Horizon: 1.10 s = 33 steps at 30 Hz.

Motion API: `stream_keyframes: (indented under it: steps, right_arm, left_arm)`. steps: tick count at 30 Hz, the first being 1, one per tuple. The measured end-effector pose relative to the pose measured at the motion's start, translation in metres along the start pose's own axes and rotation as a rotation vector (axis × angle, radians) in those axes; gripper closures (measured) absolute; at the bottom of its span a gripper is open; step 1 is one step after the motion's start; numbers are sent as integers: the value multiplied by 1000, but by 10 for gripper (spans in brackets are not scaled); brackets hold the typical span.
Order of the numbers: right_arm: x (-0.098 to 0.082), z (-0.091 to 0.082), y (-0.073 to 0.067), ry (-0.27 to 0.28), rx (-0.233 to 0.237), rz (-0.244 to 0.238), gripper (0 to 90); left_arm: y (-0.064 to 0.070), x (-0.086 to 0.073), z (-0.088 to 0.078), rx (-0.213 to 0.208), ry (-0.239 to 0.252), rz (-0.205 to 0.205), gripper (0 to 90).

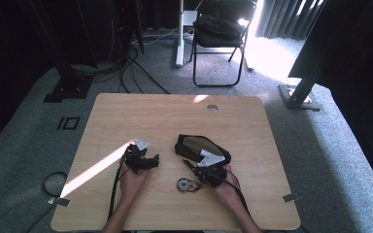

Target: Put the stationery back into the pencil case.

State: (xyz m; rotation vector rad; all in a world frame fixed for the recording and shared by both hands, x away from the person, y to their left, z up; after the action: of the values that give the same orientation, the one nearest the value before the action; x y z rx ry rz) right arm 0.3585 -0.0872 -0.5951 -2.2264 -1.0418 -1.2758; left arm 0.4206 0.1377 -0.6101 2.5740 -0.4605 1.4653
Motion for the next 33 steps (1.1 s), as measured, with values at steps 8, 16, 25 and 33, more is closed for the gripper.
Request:
stream_keyframes:
  steps: [8,16,25,33]
  right_arm:
    - [7,-6,-1,22,-2,-7,797]
    - [11,-10,-2,36,-4,-12,797]
    - [17,-15,-4,56,-5,-18,797]
    - [23,-19,-4,69,-4,-28,797]
  left_arm:
    - [0,0,0,0,0,0,185]
    - [0,0,0,0,0,0,186]
    - [0,0,0,0,0,-1,185]
    - [0,0,0,0,0,0,185]
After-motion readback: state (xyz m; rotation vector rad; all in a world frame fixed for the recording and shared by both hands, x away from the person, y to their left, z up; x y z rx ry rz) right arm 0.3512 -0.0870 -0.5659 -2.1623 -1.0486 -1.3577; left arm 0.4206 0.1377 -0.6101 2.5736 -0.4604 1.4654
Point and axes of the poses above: each handheld gripper's, and its own axes: z roughly forward along the jaws, x roughly out of its top, y roughly to its right, the point moved 8 cm from there along z, roughly forward along the jaws, and after that the axes turned 13 degrees about y, right-handed, at the moved point
